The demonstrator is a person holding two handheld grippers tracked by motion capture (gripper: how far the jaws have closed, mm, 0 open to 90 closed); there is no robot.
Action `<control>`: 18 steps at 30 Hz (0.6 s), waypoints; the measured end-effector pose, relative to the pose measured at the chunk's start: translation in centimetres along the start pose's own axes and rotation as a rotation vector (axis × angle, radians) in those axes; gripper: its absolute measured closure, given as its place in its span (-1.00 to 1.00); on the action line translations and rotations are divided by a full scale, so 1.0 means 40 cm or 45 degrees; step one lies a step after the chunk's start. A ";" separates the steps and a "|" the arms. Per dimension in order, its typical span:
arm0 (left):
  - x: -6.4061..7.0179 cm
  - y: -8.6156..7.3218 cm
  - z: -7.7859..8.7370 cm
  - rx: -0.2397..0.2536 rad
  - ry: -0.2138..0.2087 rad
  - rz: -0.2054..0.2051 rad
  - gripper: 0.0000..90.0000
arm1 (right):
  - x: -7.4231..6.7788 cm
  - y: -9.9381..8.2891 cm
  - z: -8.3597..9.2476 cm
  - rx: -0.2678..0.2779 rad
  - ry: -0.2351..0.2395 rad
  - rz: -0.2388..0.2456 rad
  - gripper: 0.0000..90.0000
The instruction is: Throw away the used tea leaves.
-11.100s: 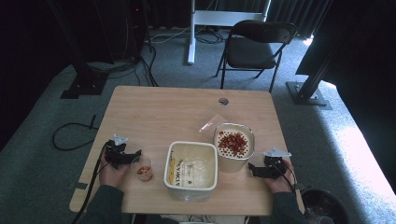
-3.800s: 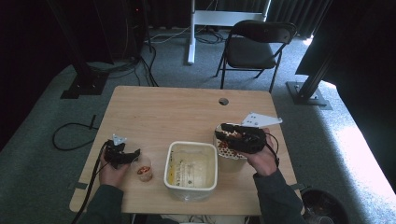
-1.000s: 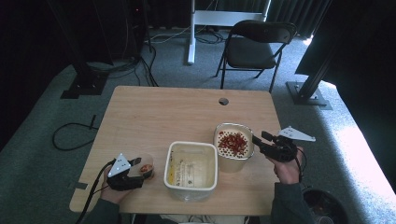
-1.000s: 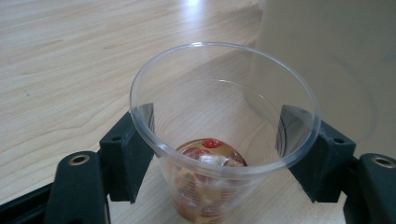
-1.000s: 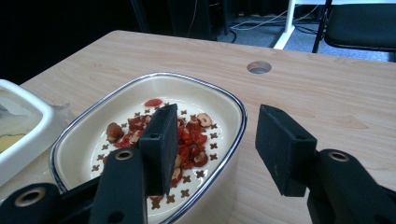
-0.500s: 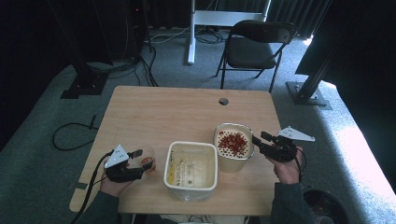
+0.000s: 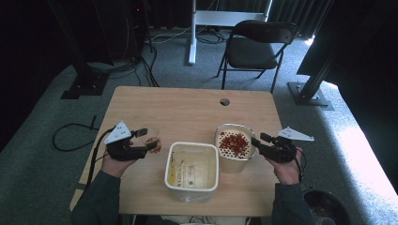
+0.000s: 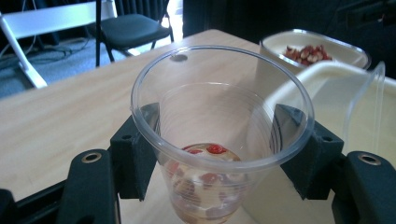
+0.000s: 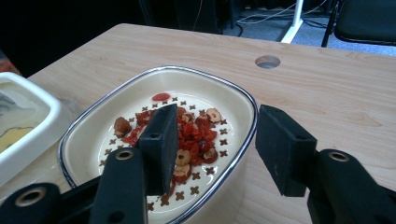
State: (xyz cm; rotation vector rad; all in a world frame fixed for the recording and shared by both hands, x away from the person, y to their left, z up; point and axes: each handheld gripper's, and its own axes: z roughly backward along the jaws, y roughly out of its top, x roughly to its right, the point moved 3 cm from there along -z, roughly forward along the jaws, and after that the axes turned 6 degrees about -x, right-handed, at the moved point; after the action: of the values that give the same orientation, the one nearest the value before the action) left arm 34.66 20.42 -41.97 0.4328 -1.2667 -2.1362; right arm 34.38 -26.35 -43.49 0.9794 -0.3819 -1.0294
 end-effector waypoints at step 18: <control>-0.013 0.182 -0.052 0.040 -0.101 -0.063 -0.21 | -0.016 0.003 -0.010 0.007 0.009 0.037 -0.26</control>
State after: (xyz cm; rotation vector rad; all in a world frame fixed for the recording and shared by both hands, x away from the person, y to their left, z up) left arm 38.65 16.78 -36.63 0.4002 -1.3479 -2.1968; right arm 34.39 -25.60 -43.52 0.9793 -0.3922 -0.9984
